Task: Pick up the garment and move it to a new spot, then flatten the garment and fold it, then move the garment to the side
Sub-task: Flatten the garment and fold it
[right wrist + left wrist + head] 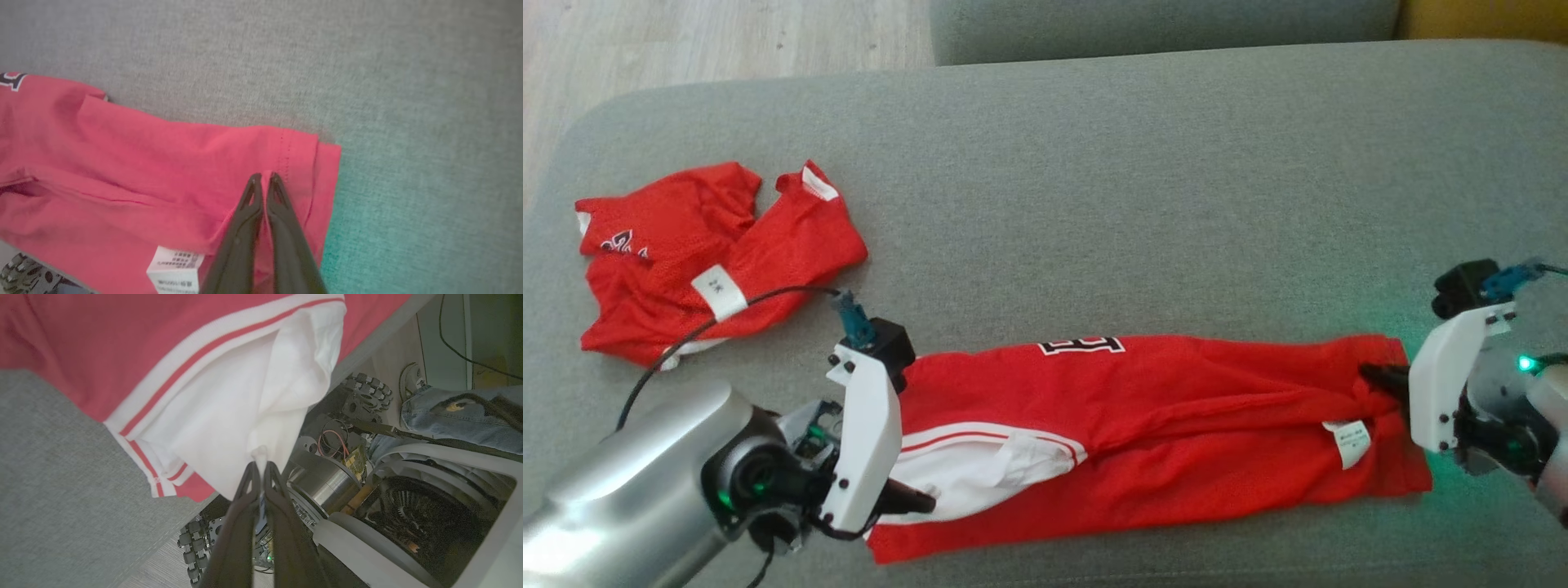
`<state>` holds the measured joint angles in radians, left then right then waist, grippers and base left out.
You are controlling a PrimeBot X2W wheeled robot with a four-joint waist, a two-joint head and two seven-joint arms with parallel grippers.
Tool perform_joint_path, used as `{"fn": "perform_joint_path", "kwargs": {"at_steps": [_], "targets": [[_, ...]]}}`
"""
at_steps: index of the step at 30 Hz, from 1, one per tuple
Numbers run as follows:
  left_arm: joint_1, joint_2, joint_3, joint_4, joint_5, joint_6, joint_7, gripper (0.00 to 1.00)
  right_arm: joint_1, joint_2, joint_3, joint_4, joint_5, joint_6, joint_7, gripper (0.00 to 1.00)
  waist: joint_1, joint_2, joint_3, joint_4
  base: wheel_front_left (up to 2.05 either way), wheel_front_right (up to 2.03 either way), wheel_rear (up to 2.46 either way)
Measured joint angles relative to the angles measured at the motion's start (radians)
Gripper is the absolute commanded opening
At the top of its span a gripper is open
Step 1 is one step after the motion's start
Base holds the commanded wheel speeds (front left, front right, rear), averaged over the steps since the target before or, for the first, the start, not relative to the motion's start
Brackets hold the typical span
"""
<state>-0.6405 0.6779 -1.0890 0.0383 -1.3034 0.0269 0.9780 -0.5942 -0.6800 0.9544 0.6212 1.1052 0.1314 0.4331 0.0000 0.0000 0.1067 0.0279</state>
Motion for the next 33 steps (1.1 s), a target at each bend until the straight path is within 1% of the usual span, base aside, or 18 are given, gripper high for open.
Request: {"fn": "perform_joint_path", "kwargs": {"at_steps": [1,2,3,4,7,10,11,12,13,16,18,21,24,26,28,29,31,33], "targets": [[0.0,-0.003,-0.002,0.007,0.0,0.0,-0.003,0.0,0.0,0.002,0.007,-0.002,0.005,0.0,0.012,0.33,0.0,0.0,0.0,-0.002,0.0,0.0,0.0],[0.0,-0.009,-0.004,0.018,0.0,-0.001,-0.003,0.4,0.0,0.002,0.012,-0.003,0.007,0.0,0.023,0.77,0.0,0.0,-0.001,-0.003,0.0,0.0,0.0],[0.0,-0.016,-0.005,0.029,0.0,-0.002,-0.004,0.98,0.0,0.002,0.015,-0.003,0.009,0.0,0.026,1.0,0.0,0.0,-0.002,-0.005,0.0,0.0,0.0],[0.001,-0.021,-0.007,0.036,0.0,-0.002,-0.007,1.0,0.0,0.002,0.017,-0.003,0.012,0.0,0.027,1.0,0.0,0.0,-0.005,-0.006,0.0,0.0,0.0],[0.002,-0.026,-0.012,0.055,0.008,-0.011,-0.024,1.0,0.001,0.002,0.024,-0.008,0.016,0.0,0.034,1.0,0.0,0.0,-0.017,-0.011,0.0,0.0,0.0],[0.002,-0.026,0.003,0.061,0.027,-0.027,-0.081,1.0,0.001,-0.001,0.01,-0.018,0.027,0.0,0.006,1.0,0.0,0.0,-0.035,-0.012,0.0,0.0,0.0],[0.002,-0.027,0.016,0.06,0.033,-0.028,-0.118,1.0,0.002,-0.005,-0.004,-0.027,0.038,0.0,-0.012,1.0,0.0,0.0,-0.042,-0.012,0.0,0.0,0.0],[0.002,-0.031,0.059,0.054,0.052,-0.028,-0.212,1.0,0.002,-0.02,-0.036,-0.05,0.054,0.0,-0.054,1.0,0.0,0.0,-0.056,-0.012,0.0,0.0,0.0],[0.002,-0.033,0.086,0.047,0.07,-0.026,-0.277,1.0,0.003,-0.028,-0.061,-0.061,0.058,0.0,-0.089,1.0,0.0,0.0,-0.063,-0.012,0.0,0.0,0.0],[0.005,-0.048,0.158,0.026,0.128,0.002,-0.466,1.0,0.007,-0.039,-0.156,-0.082,0.058,0.0,-0.233,1.0,0.0,0.0,-0.083,-0.012,0.0,0.0,0.0],[0.026,-0.056,0.197,0.009,0.171,0.036,-0.585,1.0,0.015,-0.036,-0.226,-0.089,0.058,0.0,-0.347,1.0,0.0,0.0,-0.096,-0.011,0.0,0.0,0.0],[0.09,-0.06,0.239,-0.007,0.239,0.107,-0.751,1.0,0.052,-0.023,-0.334,-0.091,0.053,0.0,-0.507,1.0,0.0,0.0,-0.111,-0.005,0.0,0.0,0.0],[0.171,-0.078,0.309,-0.024,0.257,0.176,-0.924,1.0,0.125,0.015,-0.418,-0.065,0.008,0.0,-0.618,1.0,0.0,0.0,-0.122,0.002,0.0,0.0,0.0],[0.221,-0.095,0.352,-0.048,0.26,0.202,-1.03,1.0,0.185,0.055,-0.469,-0.051,-0.018,0.0,-0.651,1.0,0.0,0.0,-0.126,0.005,0.0,0.0,0.0],[0.273,-0.103,0.386,-0.069,0.291,0.237,-1.146,1.0,0.243,0.1,-0.519,-0.041,-0.062,0.0,-0.668,1.0,0.0,0.0,-0.13,0.005,0.0,0.0,0.0],[0.298,-0.105,0.401,-0.072,0.312,0.257,-1.187,1.0,0.27,0.12,-0.547,-0.035,-0.085,0.0,-0.672,1.0,0.0,0.0,-0.132,0.004,0.0,0.0,0.0],[0.356,-0.112,0.434,-0.08,0.388,0.306,-1.224,1.0,0.323,0.157,-0.602,-0.024,-0.123,0.0,-0.677,1.0,0.0,0.0,-0.135,0.005,0.0,0.0,0.0],[0.424,-0.126,0.472,-0.092,0.483,0.359,-1.227,1.0,0.378,0.19,-0.651,-0.02,-0.167,0.0,-0.681,1.0,0.0,0.0,-0.136,0.003,0.0,0.0,0.0]]}}
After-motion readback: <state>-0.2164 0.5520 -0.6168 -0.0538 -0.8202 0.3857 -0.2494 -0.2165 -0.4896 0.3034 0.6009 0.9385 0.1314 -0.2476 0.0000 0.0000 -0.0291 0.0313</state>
